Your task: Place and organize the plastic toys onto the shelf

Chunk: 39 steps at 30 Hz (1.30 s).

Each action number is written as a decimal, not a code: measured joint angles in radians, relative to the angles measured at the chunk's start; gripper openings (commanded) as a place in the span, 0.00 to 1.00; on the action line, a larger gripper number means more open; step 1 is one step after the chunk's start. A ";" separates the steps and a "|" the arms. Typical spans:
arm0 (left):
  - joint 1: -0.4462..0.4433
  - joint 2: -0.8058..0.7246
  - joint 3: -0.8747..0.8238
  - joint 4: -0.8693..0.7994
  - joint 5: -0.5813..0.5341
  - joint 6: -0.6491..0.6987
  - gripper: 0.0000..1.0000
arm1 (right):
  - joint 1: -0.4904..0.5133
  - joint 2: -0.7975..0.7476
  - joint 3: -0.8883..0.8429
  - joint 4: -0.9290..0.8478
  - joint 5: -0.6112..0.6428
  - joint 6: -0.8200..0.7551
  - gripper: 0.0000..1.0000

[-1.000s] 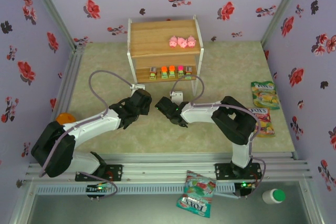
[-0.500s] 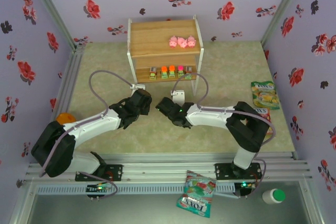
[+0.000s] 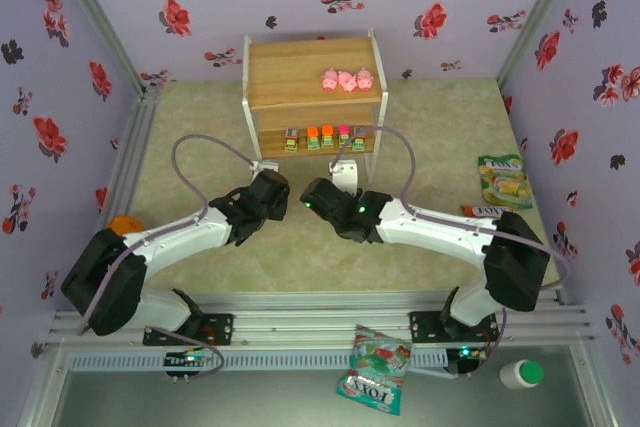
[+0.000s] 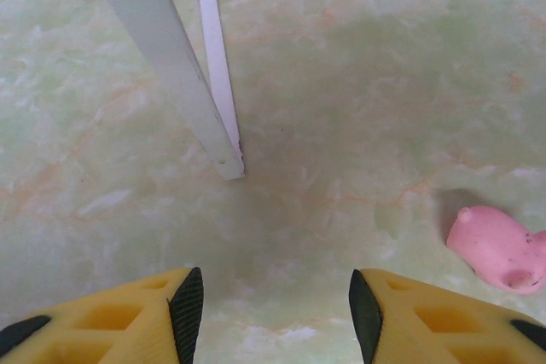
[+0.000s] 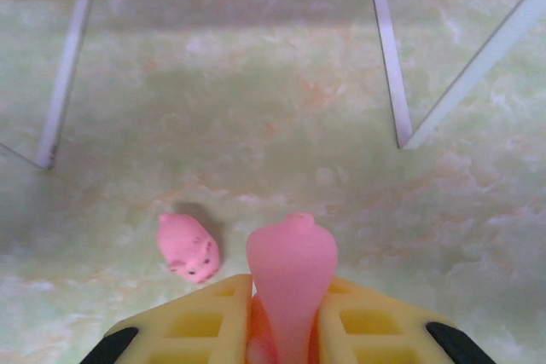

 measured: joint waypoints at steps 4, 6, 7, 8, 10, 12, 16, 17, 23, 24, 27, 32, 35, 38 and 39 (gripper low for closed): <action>0.000 0.000 0.000 0.007 0.013 0.000 0.53 | 0.018 -0.033 0.065 -0.029 0.018 -0.027 0.21; 0.000 0.000 0.000 0.013 0.020 0.000 0.53 | 0.023 -0.046 0.097 -0.043 0.023 -0.043 0.21; 0.000 0.000 0.000 0.015 0.024 0.000 0.53 | 0.023 -0.050 0.115 -0.051 0.026 -0.052 0.21; 0.000 0.000 0.000 0.017 0.029 0.000 0.53 | 0.024 -0.053 0.133 -0.057 0.031 -0.063 0.21; 0.000 0.000 0.000 0.022 0.040 0.000 0.53 | 0.024 -0.053 0.174 -0.069 0.040 -0.085 0.22; 0.000 0.000 0.000 0.026 0.049 0.001 0.53 | 0.024 -0.053 0.213 -0.079 0.045 -0.110 0.22; 0.000 0.001 0.000 0.037 0.064 0.001 0.53 | 0.024 -0.053 0.302 -0.098 0.055 -0.166 0.22; 0.000 0.002 0.000 0.040 0.068 0.001 0.53 | 0.025 -0.051 0.326 -0.102 0.058 -0.179 0.22; -0.002 0.010 0.000 0.045 0.084 0.001 0.53 | 0.024 0.000 0.492 -0.122 0.077 -0.263 0.22; -0.003 0.010 0.000 0.045 0.085 0.002 0.53 | 0.022 0.014 0.520 -0.124 0.078 -0.275 0.22; -0.007 0.014 0.000 0.045 0.089 0.004 0.53 | 0.012 0.060 0.597 -0.135 0.078 -0.303 0.22; -0.016 0.028 0.001 0.046 0.101 0.007 0.53 | -0.026 0.132 0.709 -0.163 0.063 -0.333 0.23; -0.022 0.038 0.003 0.048 0.109 0.010 0.53 | -0.058 0.170 0.777 -0.184 0.042 -0.345 0.23; -0.030 0.048 0.009 0.050 0.112 0.013 0.53 | -0.087 0.210 0.850 -0.201 0.021 -0.358 0.23; -0.032 0.049 0.011 0.052 0.113 0.016 0.53 | -0.095 0.223 0.874 -0.208 0.015 -0.362 0.23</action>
